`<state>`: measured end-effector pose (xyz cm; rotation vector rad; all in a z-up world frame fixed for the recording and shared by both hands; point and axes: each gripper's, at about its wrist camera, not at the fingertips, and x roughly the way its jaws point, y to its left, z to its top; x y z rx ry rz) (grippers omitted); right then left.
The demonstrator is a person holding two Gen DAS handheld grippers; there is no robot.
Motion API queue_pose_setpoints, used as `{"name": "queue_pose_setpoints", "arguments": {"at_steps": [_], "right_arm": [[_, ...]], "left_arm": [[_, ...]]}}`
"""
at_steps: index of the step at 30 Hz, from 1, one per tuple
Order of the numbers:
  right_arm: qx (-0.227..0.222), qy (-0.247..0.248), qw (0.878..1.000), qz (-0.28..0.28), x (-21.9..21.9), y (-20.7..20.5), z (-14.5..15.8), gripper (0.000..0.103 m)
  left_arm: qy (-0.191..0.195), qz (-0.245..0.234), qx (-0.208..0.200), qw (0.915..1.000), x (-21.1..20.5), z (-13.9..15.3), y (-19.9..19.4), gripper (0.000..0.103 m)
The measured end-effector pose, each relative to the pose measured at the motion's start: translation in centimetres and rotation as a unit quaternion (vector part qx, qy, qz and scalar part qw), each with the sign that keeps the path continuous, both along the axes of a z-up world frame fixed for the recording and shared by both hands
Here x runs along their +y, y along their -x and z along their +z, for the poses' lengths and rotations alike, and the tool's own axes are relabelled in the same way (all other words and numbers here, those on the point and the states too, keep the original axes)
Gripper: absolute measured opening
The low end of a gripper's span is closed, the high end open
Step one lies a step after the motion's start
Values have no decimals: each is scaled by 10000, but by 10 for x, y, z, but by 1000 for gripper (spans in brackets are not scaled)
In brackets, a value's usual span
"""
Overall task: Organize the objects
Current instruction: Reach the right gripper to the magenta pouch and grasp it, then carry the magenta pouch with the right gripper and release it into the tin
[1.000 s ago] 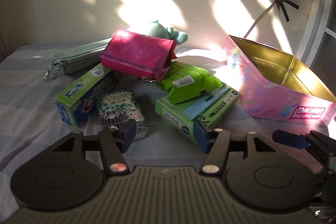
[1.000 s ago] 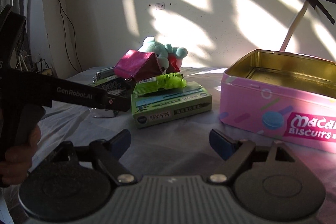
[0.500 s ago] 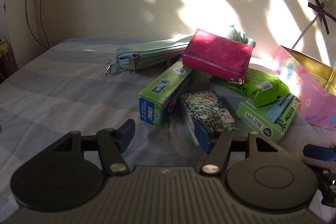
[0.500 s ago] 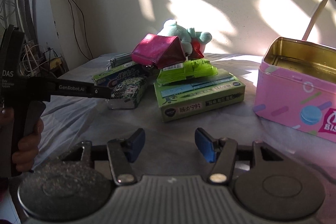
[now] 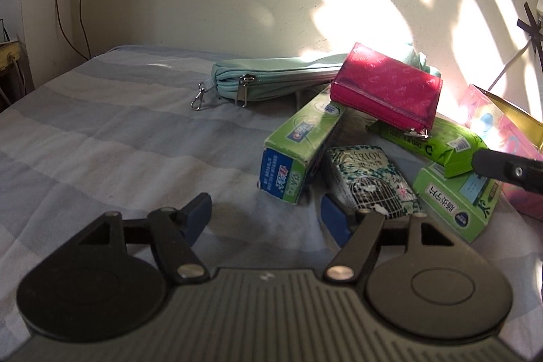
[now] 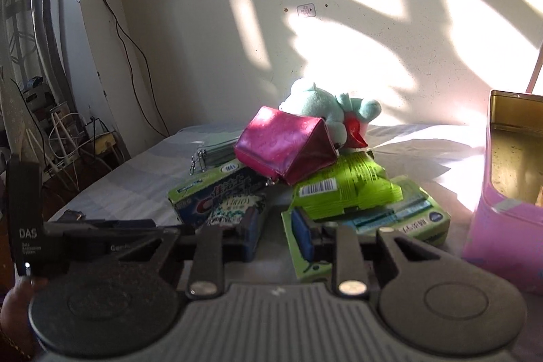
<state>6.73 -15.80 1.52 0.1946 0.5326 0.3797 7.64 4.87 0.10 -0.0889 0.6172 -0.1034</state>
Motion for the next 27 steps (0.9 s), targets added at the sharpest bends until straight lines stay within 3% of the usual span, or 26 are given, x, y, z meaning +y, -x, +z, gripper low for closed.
{"name": "queue_pose_setpoints", "arguments": {"at_steps": [7, 12, 14, 16, 22, 27], "right_arm": [[84, -193, 9993, -306, 0, -49, -1, 30], [397, -891, 9951, -179, -8, -77, -6, 31], [542, -1179, 9914, -145, -11, -80, -10, 17], [547, -1315, 9898, -64, -13, -69, -9, 14], [504, -1001, 9920, 578, -22, 1, 0, 11], [727, -922, 9919, 493, -65, 74, -14, 10]], "left_arm": [[187, -30, -19, 9998, 5, 0, 0, 75], [347, -45, -30, 9994, 9, -1, -2, 76], [429, -47, -39, 9991, 11, -1, -2, 76], [513, -50, -56, 9987, 13, 0, -1, 76], [915, -359, -515, 9938, 19, 7, 10, 76], [989, -1476, -1008, 9789, -6, 19, 31, 74]]}}
